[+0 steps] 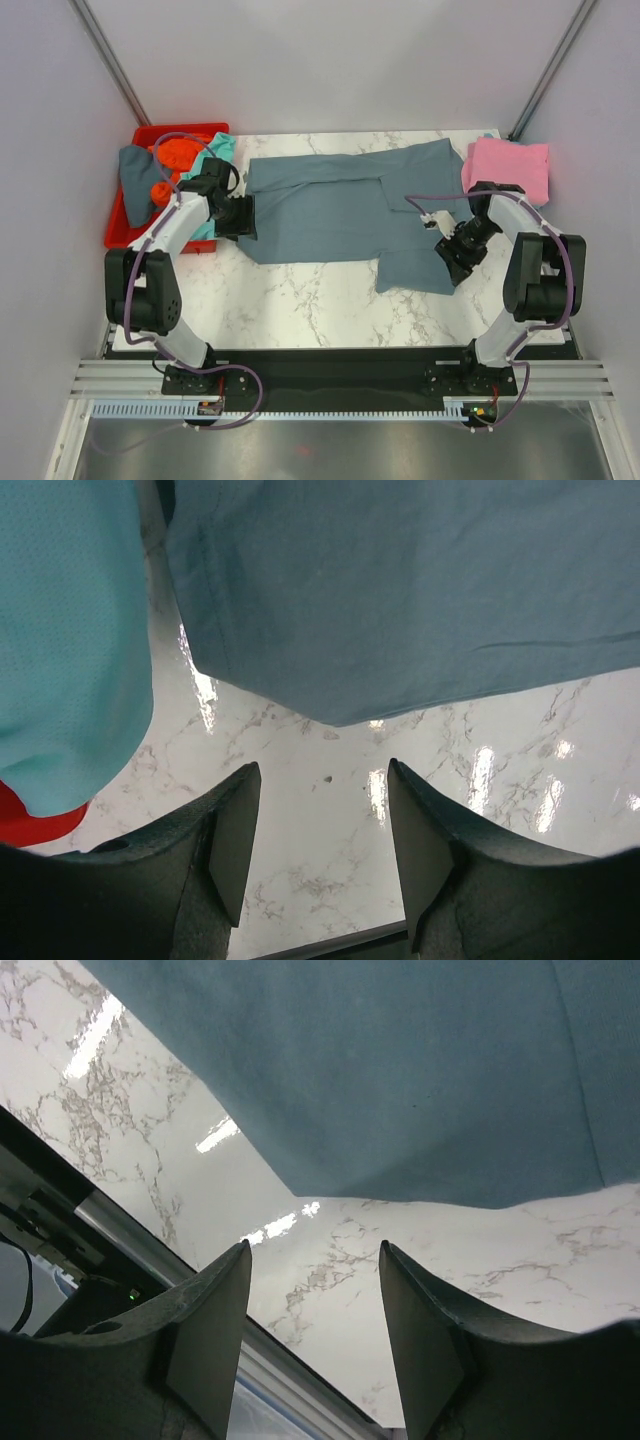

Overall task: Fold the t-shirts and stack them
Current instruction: Fold the tshirt

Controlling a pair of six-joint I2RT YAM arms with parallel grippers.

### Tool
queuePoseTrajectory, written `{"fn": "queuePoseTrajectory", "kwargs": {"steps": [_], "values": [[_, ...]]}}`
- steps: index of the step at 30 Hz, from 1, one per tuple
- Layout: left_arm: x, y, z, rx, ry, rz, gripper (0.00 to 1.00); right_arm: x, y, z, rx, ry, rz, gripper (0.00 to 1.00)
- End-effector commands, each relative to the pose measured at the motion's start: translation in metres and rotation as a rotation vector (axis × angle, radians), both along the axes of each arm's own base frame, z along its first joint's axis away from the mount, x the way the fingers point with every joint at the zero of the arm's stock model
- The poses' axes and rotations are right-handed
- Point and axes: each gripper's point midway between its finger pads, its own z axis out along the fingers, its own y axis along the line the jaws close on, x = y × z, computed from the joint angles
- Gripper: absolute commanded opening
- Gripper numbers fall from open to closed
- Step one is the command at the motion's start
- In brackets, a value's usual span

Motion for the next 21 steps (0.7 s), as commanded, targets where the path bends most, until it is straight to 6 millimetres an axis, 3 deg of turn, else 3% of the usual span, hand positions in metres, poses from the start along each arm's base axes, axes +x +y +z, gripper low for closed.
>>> {"fn": "queuePoseTrajectory", "kwargs": {"steps": [1, 8, 15, 21], "values": [[0.016, -0.005, 0.011, -0.031, -0.031, 0.025, 0.61, -0.006, -0.004, 0.016, -0.024, -0.003, 0.088, 0.63], [0.031, -0.005, 0.018, -0.028, -0.049, 0.024, 0.61, -0.011, 0.003, 0.010, 0.017, 0.071, 0.187, 0.62], [0.040, -0.003, 0.017, -0.011, -0.054, 0.022, 0.61, -0.003, 0.010, 0.004, 0.035, 0.098, 0.279, 0.62], [0.049, 0.002, 0.021, 0.024, -0.077, 0.020, 0.61, -0.014, 0.008, -0.011, -0.004, 0.149, 0.427, 0.61]]}}
